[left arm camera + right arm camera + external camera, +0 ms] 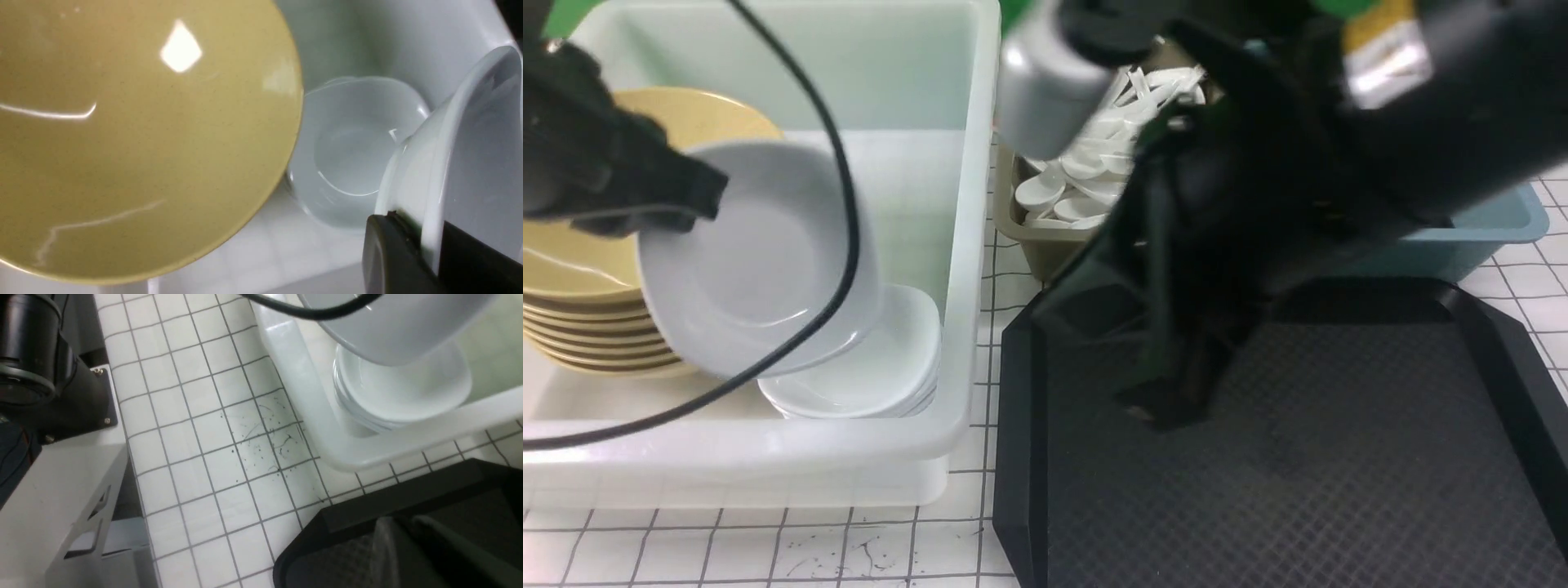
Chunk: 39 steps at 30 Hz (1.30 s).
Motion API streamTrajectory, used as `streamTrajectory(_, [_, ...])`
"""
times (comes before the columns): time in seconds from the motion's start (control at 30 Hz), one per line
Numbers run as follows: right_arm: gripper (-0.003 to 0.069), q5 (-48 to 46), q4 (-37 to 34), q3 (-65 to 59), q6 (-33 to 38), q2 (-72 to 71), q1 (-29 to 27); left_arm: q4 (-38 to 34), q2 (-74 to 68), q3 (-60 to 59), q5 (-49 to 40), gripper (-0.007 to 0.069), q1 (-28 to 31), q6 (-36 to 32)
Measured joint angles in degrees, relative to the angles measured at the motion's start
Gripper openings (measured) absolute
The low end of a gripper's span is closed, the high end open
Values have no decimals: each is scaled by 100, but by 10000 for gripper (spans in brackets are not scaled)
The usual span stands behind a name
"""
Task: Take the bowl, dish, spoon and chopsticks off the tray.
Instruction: Use the right arm to put the plate into the large storage box on the left
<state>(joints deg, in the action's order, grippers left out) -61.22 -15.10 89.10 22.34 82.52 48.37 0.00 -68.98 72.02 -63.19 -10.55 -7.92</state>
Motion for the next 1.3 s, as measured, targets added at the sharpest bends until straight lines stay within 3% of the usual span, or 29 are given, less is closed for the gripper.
streamTrajectory(0.33, [78, -43, 72, 159, -5, 183, 25, -408, -1061, -62, 466, 4, -201, -996])
streamTrajectory(0.7, [83, -130, 254, 159, -5, 183, 25, -402, -1675, -89, 495, 6, -205, -1342])
streamTrajectory(0.87, [86, -130, 254, 159, -5, 183, 25, -402, -1675, -89, 562, 41, -205, -1363])
streamTrajectory(1.23, [88, -147, 254, 159, -5, 183, 25, -408, -1675, 5, 511, 427, -205, -1519])
streamTrajectory(1.3, [88, -159, 254, 159, -5, 183, 25, -423, -1675, 68, 433, 453, -205, -1533])
